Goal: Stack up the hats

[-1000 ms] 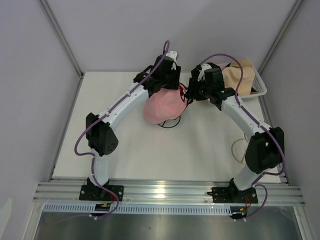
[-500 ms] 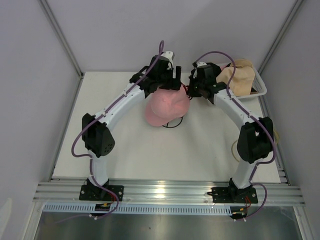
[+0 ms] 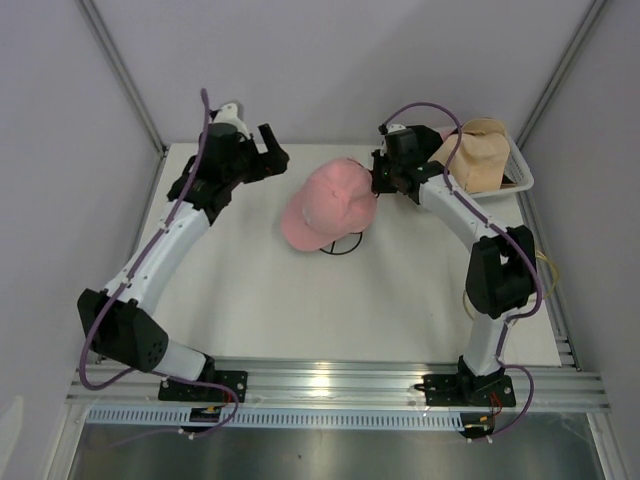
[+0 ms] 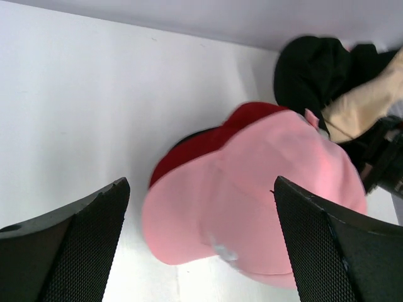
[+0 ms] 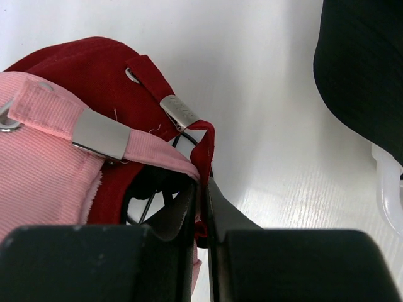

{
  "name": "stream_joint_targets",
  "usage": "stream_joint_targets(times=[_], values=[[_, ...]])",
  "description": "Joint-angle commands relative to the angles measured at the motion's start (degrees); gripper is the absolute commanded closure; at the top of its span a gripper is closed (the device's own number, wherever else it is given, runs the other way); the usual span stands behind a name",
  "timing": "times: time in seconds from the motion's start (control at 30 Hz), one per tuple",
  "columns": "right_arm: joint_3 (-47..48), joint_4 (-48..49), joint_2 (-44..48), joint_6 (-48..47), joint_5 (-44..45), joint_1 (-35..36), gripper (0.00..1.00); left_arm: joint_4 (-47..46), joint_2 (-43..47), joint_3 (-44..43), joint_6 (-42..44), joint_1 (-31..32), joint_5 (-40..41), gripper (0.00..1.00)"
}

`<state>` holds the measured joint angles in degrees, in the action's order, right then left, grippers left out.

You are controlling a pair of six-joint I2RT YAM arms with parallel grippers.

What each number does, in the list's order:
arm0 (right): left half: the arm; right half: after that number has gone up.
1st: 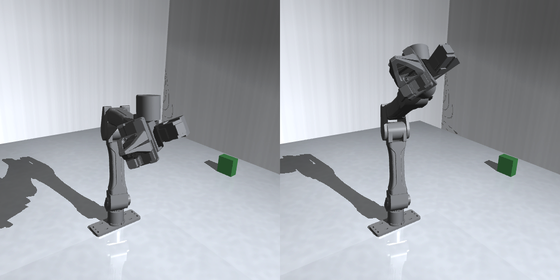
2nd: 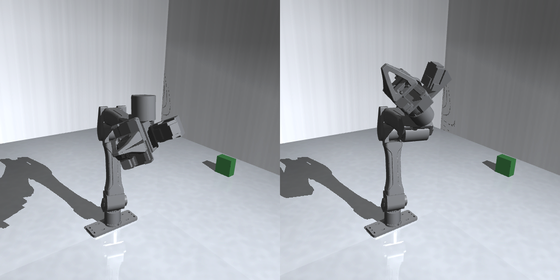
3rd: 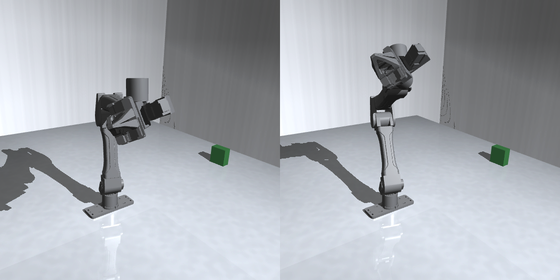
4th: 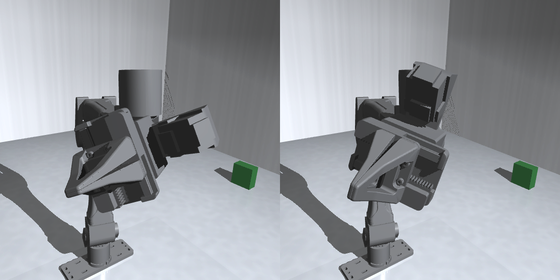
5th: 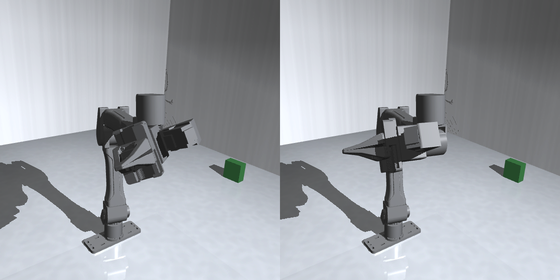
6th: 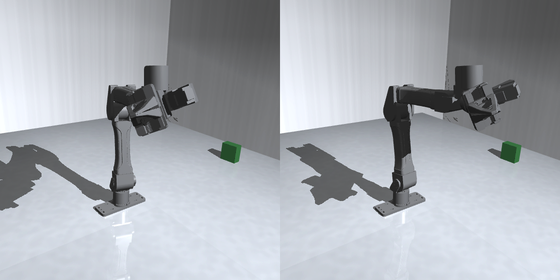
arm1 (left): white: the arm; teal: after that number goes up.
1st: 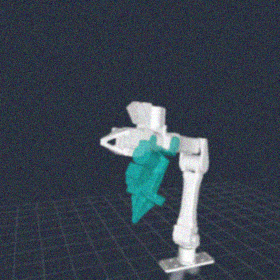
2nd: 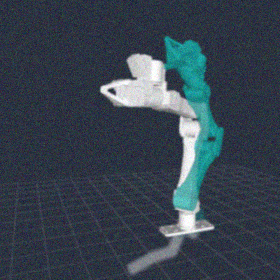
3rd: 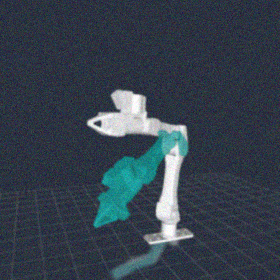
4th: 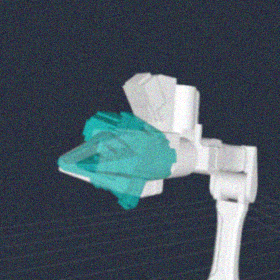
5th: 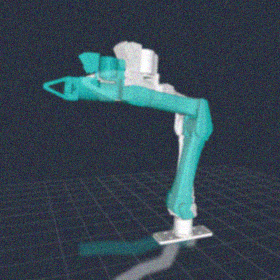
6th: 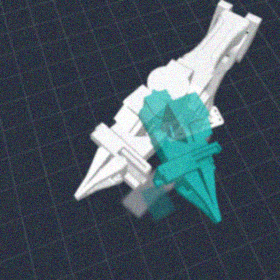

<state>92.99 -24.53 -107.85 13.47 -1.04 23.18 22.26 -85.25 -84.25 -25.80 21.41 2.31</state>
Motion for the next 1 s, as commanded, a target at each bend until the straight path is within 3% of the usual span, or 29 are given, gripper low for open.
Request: stream_joint_targets(times=[0.0, 0.13, 0.4, 0.53, 0.97], values=[[-0.8, -10.1, -5.1, -0.6, 2.6, 0.8, 0.91, -5.2, 4.5, 3.8, -3.4, -3.4, -1.9, 0.01], [-0.4, -10.9, -5.5, -0.5, 2.9, 1.3, 0.91, -4.2, 5.7, 8.4, -4.0, -4.2, -1.7, 0.01], [-1.8, -13.4, -7.4, -0.1, 3.8, 1.8, 0.91, -13.9, 10.3, 30.5, -14.0, -5.5, -8.2, 0.0], [-2.6, -13.8, -7.7, 0.3, 3.5, 2.0, 0.91, -18.9, 11.8, 36.0, -17.9, -5.7, -9.1, 0.02], [-2.6, -14.3, -8.0, -0.3, 4.0, 2.9, 0.89, -29.2, 2.6, 30.7, -16.0, -7.5, -10.4, 0.05]])
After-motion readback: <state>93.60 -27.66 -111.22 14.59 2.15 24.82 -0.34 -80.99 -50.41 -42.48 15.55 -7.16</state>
